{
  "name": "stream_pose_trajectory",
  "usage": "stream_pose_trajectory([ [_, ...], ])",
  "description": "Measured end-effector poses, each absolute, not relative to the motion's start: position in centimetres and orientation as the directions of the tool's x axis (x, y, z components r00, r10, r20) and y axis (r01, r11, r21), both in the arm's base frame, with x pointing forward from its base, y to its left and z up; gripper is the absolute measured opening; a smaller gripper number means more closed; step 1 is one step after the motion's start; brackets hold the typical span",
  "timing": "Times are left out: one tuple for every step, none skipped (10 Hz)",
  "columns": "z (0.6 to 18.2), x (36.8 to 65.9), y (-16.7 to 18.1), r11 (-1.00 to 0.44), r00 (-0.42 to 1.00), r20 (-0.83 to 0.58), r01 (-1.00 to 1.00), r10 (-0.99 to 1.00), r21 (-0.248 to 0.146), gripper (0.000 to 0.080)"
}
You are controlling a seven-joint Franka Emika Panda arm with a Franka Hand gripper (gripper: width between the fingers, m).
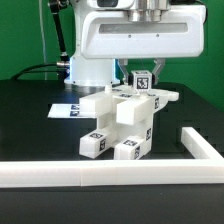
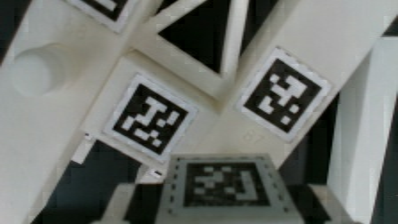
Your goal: Assemble chair
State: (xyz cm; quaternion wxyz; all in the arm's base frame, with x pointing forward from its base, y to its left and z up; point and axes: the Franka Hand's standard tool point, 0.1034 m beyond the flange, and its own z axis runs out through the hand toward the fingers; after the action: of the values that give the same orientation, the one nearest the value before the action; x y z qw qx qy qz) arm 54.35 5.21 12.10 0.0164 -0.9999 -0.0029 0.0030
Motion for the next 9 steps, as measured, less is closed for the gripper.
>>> stream_pose_trajectory([
  [12.05,54.32,5.38,-0.999,1.000,-0.007,0.005,0.005,-0.033,0.0271],
  [11.93,54.27,5.49,-0.999,1.000,-0.008,0.006,0.006,-0.033,0.0271],
  [11.74,54.23,5.57,-0.999,1.000,-0.010,0.007,0.007,-0.031,0.0271],
  [11.60,54.17,5.58,-1.000,1.000,-0.012,0.008,0.008,-0.030,0.0271],
  [11.49,54.18,5.57,-1.000,1.000,-0.012,0.008,0.008,-0.029,0.0271],
  [11.40,54.24,5.55,-1.000,1.000,-0.008,0.008,0.008,-0.027,0.0271],
  [11.40,54.29,5.54,-1.000,1.000,-0.004,0.008,0.008,-0.026,0.0271],
  [11.40,54.39,5.49,-1.000,1.000,0.003,0.008,0.008,-0.025,0.0271],
  [11.41,54.43,5.46,-1.000,1.000,0.006,0.008,0.008,-0.025,0.0271],
])
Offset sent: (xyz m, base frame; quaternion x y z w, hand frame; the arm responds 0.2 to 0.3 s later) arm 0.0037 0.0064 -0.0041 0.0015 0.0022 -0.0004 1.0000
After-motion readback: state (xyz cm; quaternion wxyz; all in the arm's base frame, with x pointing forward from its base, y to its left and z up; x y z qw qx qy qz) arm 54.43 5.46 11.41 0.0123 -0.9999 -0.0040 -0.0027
